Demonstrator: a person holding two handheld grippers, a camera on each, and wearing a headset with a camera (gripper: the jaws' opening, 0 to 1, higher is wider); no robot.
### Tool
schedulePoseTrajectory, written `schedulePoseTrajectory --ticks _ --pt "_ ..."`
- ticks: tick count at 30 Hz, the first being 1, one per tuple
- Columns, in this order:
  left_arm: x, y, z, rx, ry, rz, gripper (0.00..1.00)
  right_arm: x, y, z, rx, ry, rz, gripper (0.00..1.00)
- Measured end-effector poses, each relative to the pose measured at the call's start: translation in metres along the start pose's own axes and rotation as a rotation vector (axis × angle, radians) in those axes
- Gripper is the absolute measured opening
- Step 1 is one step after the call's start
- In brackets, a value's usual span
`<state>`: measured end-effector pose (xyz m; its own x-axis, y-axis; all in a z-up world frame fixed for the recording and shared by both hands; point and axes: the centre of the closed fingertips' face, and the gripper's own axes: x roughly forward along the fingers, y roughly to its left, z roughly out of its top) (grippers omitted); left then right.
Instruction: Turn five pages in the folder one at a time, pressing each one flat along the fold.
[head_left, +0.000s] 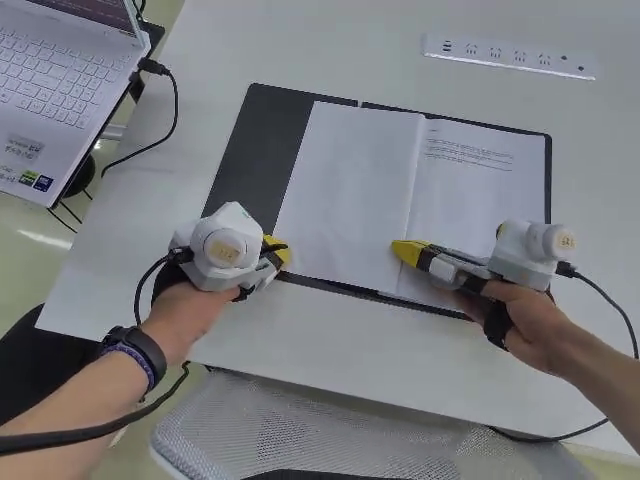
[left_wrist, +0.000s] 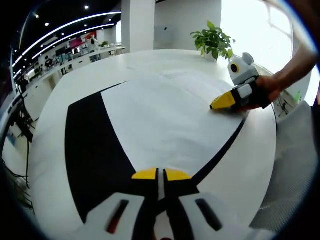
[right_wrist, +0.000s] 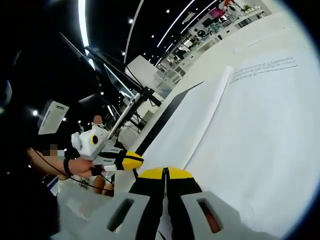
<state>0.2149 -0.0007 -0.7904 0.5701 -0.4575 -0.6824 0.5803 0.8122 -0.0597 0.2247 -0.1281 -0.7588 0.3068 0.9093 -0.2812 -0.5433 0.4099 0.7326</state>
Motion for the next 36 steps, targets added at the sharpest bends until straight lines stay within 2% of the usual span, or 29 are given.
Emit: schedulePoseTrajectory --ticks 12,25,32,36 --pt "0.0 0.0 0.0 0.003 -0.001 0.002 0.03 -0.007 0.015 -0.028 -0.018 0.056 0.034 0.0" --pt "0.0 0.0 0.0 -0.001 -0.004 0.002 0.02 -0.013 0.021 -0.04 -0.011 0.092 0.046 0.0" --pt "0.0 0.0 0.0 0.011 0.002 0.003 0.02 -0.015 0.014 -0.043 -0.005 0.108 0.025 0.0" --pt "-0.001 -0.004 0.001 0.01 0.007 -0.006 0.06 -0.016 0.011 -0.044 0.007 0.104 0.007 0.0"
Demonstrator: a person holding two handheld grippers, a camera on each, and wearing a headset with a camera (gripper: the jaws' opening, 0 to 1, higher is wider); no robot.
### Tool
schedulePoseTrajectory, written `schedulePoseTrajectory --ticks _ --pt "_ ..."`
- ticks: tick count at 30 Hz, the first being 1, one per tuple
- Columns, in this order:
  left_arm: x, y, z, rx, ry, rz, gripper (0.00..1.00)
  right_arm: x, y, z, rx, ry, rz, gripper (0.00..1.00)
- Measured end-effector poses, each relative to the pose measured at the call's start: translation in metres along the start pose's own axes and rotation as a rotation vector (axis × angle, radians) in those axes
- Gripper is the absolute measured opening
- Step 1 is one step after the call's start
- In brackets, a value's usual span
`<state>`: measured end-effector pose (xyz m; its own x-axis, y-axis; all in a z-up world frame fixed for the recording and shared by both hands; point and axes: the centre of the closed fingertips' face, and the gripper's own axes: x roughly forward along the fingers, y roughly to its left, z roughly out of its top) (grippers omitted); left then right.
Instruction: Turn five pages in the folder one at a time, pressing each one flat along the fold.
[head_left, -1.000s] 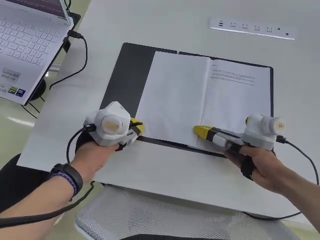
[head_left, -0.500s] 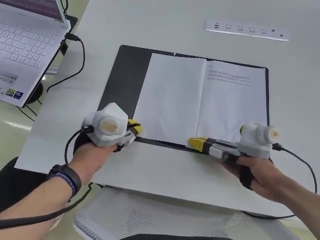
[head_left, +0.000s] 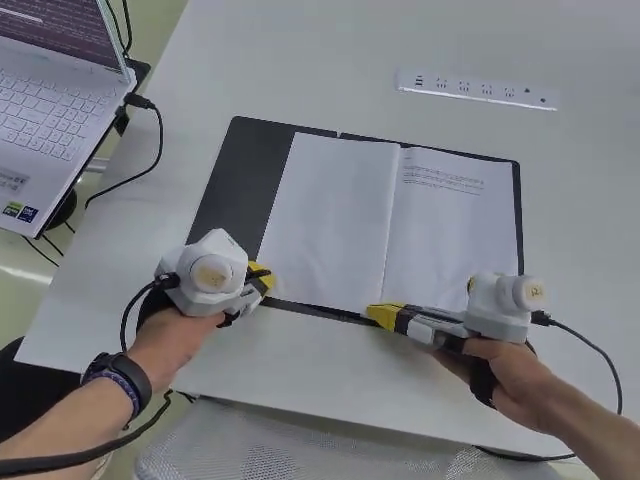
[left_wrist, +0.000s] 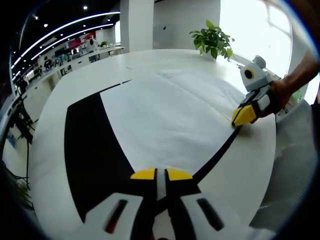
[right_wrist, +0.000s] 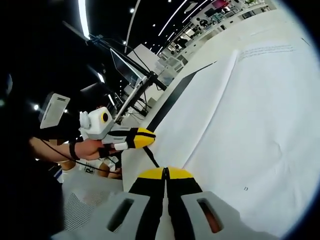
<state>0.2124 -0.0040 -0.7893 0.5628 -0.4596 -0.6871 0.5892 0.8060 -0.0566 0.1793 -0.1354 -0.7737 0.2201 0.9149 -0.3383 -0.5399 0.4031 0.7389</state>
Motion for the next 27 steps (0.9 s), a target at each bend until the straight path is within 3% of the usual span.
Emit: schedulePoseTrajectory --ticks 5,11,16,20,27 --pt "-0.002 -0.007 -0.001 0.001 0.022 -0.022 0.13 -0.003 0.002 0.001 0.006 -0.013 -0.022 0.03" --pt "-0.014 -0.009 0.006 -0.057 -0.007 -0.022 0.2 -0.012 0.012 0.009 -0.014 -0.04 -0.018 0.08" --pt "-0.025 -0.011 0.015 -0.076 -0.044 -0.013 0.23 -0.02 0.014 0.017 -0.036 -0.07 -0.05 0.23" --pt "-0.034 -0.011 0.021 -0.127 -0.078 0.016 0.26 -0.029 0.014 0.022 -0.07 -0.086 -0.081 0.26" --pt "-0.046 -0.023 0.031 -0.105 -0.091 0.012 0.31 -0.051 0.01 0.03 -0.132 -0.094 -0.147 0.36"
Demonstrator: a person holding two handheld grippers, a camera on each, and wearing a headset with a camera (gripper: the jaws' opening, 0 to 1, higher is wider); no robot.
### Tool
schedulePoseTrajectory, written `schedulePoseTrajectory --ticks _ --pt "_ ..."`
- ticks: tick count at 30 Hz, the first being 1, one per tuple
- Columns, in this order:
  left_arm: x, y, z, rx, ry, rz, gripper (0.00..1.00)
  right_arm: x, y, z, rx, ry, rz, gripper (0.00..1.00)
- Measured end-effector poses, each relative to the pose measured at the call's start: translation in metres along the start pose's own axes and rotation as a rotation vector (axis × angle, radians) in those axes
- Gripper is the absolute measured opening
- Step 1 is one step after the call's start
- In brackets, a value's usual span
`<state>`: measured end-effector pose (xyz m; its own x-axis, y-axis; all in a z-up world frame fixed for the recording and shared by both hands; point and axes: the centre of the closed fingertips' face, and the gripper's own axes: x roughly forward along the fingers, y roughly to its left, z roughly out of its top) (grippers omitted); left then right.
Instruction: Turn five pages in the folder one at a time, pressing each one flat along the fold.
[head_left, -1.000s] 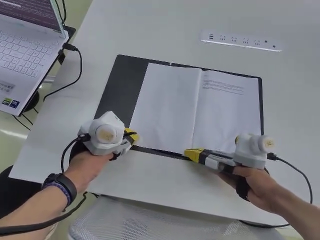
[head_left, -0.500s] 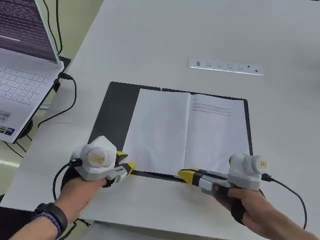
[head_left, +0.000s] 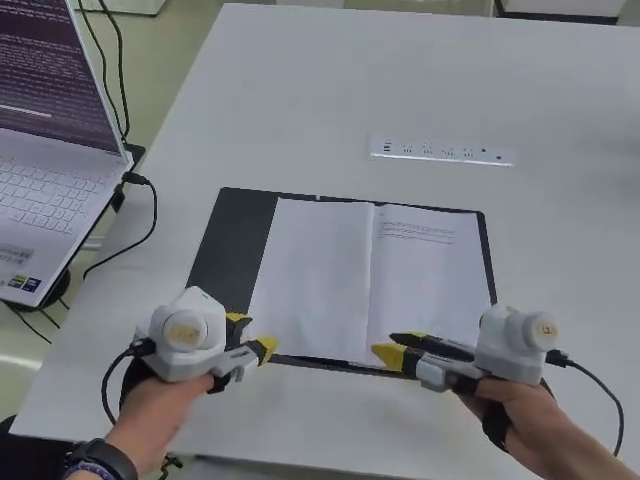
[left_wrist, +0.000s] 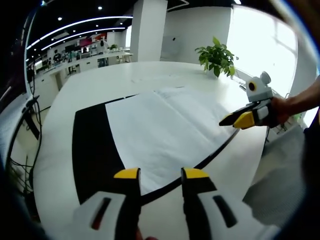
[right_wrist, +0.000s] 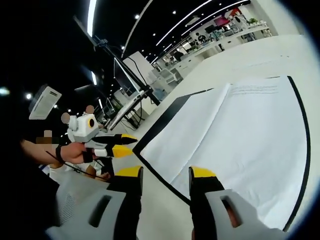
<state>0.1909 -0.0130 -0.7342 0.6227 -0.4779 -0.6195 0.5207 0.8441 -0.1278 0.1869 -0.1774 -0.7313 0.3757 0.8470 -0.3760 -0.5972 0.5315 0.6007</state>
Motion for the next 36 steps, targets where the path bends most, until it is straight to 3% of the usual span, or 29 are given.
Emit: schedulePoseTrajectory --ticks 11,16,29,36 --pt "-0.02 -0.001 0.035 0.078 -0.051 -0.014 0.37 -0.047 -0.014 0.027 -0.106 -0.047 -0.099 0.44" --pt "-0.029 -0.002 0.045 0.107 -0.064 -0.019 0.4 -0.066 -0.02 0.033 -0.124 -0.065 -0.134 0.48" --pt "-0.059 -0.004 0.056 0.138 -0.073 -0.012 0.54 -0.118 -0.015 0.046 -0.197 -0.087 -0.225 0.64" --pt "-0.073 -0.005 0.051 0.109 -0.078 -0.011 0.62 -0.141 -0.015 0.049 -0.187 -0.118 -0.263 0.7"
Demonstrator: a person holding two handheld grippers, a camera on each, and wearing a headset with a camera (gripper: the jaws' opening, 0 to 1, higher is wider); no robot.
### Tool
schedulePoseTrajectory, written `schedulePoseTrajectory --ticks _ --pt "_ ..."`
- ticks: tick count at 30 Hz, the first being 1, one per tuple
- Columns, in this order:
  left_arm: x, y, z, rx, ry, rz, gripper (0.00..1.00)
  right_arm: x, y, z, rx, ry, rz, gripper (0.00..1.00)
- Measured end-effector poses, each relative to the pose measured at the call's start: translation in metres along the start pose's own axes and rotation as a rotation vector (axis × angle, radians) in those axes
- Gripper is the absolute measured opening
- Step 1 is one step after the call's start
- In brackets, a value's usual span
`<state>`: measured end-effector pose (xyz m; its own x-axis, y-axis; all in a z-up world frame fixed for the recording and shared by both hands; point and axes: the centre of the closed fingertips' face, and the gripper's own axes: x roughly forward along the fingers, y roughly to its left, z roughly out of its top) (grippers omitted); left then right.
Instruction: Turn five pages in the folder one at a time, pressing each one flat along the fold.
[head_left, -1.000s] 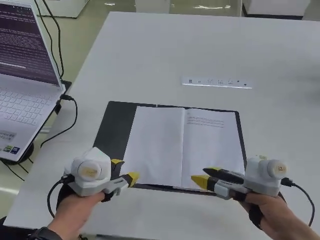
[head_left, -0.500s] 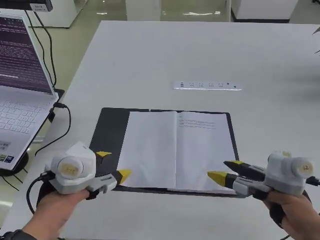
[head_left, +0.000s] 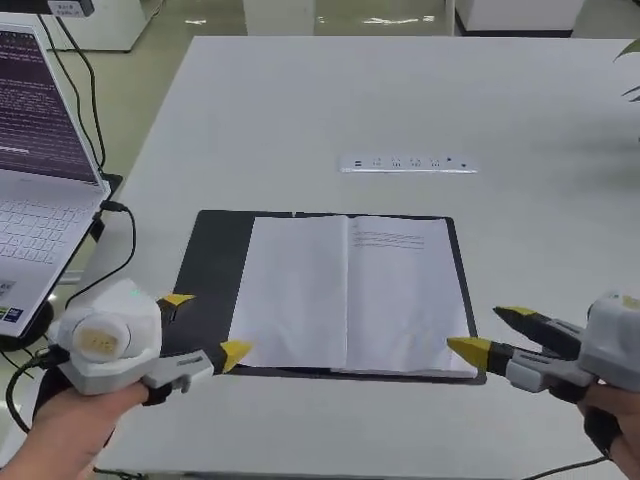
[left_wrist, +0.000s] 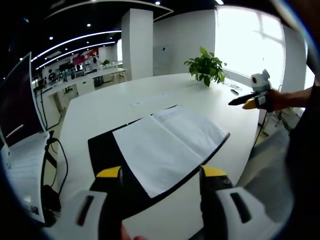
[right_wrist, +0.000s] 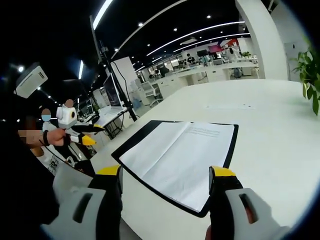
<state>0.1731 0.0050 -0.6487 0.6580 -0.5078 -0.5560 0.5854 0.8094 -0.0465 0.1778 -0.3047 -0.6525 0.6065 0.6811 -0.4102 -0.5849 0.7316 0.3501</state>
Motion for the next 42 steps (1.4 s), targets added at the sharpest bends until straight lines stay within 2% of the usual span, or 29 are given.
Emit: schedulePoseTrajectory --ticks 2,6,11,16,28,36,42 --pt "-0.005 -0.001 -0.001 -0.036 -0.007 0.0 0.65 -0.004 0.001 -0.002 0.003 0.002 -0.008 0.72" --pt "-0.016 0.001 -0.008 -0.064 -0.003 0.017 0.71 -0.01 0.002 -0.01 0.016 0.014 -0.022 0.79" --pt "-0.025 0.002 -0.016 -0.077 0.006 0.024 0.77 -0.016 0.009 -0.019 0.024 0.028 -0.022 0.81" --pt "-0.027 0.003 -0.018 -0.09 0.01 0.03 0.8 -0.018 0.011 -0.023 0.025 0.046 -0.025 0.83" --pt "-0.019 0.003 -0.009 -0.078 0.007 0.02 0.79 -0.017 0.012 -0.021 0.033 0.036 -0.027 0.82" --pt "-0.014 -0.001 0.004 -0.055 -0.001 0.004 0.79 -0.02 0.011 -0.019 0.033 0.026 -0.027 0.82" --pt "-0.004 -0.005 0.009 -0.046 0.002 -0.015 0.8 -0.024 0.008 -0.018 0.034 0.025 -0.033 0.82"
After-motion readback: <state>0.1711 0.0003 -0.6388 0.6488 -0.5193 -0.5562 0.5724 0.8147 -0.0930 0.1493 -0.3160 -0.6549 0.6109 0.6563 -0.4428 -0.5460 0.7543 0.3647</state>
